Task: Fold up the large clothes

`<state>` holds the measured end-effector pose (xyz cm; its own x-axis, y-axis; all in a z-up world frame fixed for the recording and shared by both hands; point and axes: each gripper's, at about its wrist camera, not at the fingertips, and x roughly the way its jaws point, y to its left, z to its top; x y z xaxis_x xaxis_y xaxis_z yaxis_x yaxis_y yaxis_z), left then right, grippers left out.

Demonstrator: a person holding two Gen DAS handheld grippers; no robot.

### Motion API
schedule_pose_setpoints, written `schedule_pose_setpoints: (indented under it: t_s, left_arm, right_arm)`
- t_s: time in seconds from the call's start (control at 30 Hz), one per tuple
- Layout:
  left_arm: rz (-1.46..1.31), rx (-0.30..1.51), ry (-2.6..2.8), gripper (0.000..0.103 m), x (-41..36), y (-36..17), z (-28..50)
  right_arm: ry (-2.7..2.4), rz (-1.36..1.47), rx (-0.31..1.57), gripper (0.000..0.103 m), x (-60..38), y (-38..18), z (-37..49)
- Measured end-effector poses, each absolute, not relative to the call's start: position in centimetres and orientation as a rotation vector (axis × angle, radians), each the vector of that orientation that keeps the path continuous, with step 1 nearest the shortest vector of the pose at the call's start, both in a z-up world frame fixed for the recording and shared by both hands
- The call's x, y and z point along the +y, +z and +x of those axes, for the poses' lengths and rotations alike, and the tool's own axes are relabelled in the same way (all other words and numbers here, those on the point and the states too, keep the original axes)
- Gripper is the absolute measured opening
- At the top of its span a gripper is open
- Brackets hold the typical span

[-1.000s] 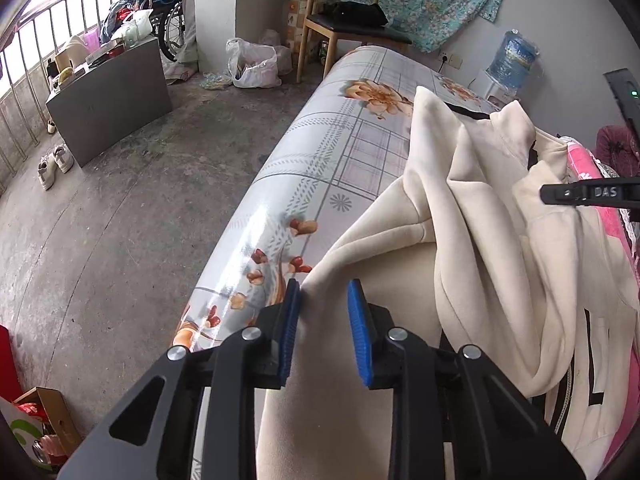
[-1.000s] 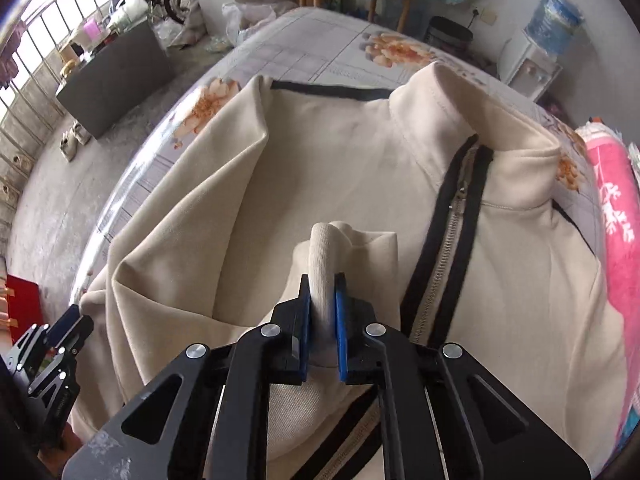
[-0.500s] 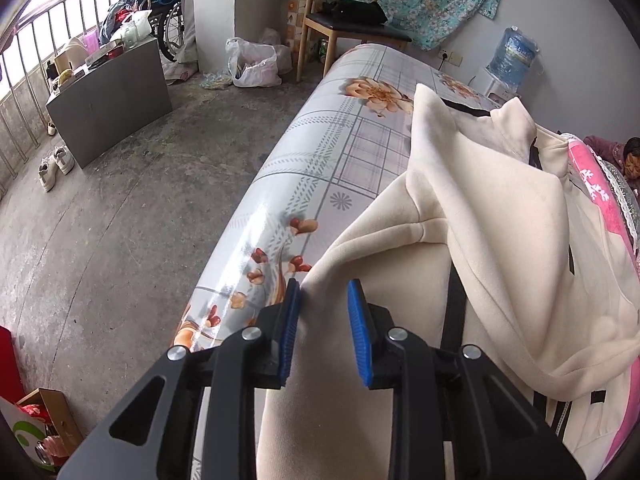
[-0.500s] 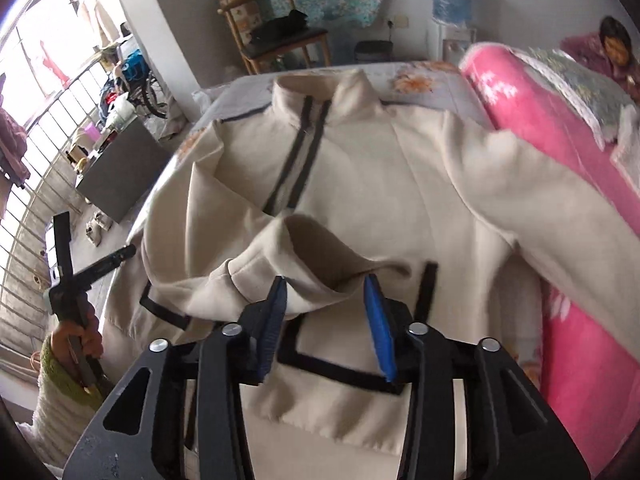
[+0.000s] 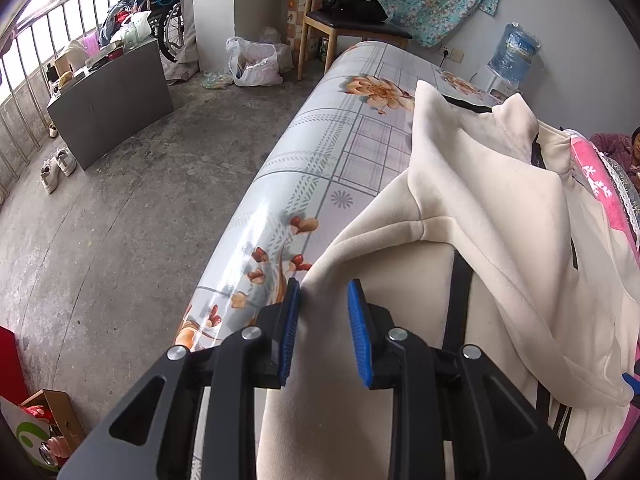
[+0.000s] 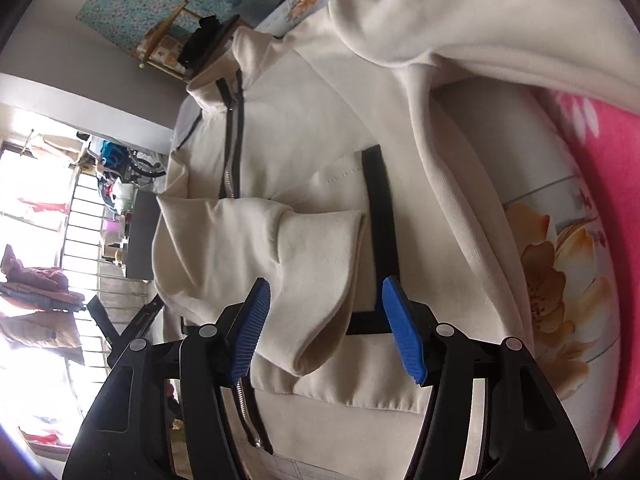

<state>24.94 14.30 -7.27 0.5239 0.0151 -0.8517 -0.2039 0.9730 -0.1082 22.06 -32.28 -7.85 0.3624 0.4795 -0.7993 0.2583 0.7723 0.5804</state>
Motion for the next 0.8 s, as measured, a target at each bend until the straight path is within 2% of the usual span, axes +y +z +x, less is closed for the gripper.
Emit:
schedule_pose_setpoints:
  t_s: [0.13, 0.4, 0.43, 0.47, 0.53, 0.67, 0.8]
  left_arm:
    - [-0.206, 1.013, 0.122, 0.024, 14.4, -7.2, 24.9]
    - [-0.202, 1.009, 0.114, 0.024, 14.5, -7.3, 24.8]
    - [-0.202, 1.009, 0.113, 0.024, 14.5, -7.3, 24.8]
    - [-0.203, 1.009, 0.112, 0.024, 14.5, -7.3, 24.8]
    - [-0.199, 1.009, 0.11, 0.024, 14.5, -7.3, 24.8]
    - [-0.193, 1.006, 0.082, 0.024, 14.6, -7.1, 24.7]
    - [-0.188, 0.994, 0.034, 0.024, 15.1, -6.5, 24.4]
  right_arm:
    - [0.178, 0.799, 1.262, 0.043, -32.0, -9.4, 21.7]
    - [0.2, 0.845, 1.308, 0.041, -31.5, -10.2, 21.6]
    - [0.2, 0.845, 1.31, 0.036, -31.4, -10.3, 21.8]
    - [0.197, 0.841, 1.309, 0.022, -31.4, -10.3, 22.0]
    - [0.207, 0.841, 1.299, 0.004, -31.5, -9.7, 22.0]
    - [0.259, 0.774, 1.181, 0.003, -30.7, -5.1, 23.0]
    - [0.331, 0.575, 1.065, 0.003, -27.0, 2.4, 27.1]
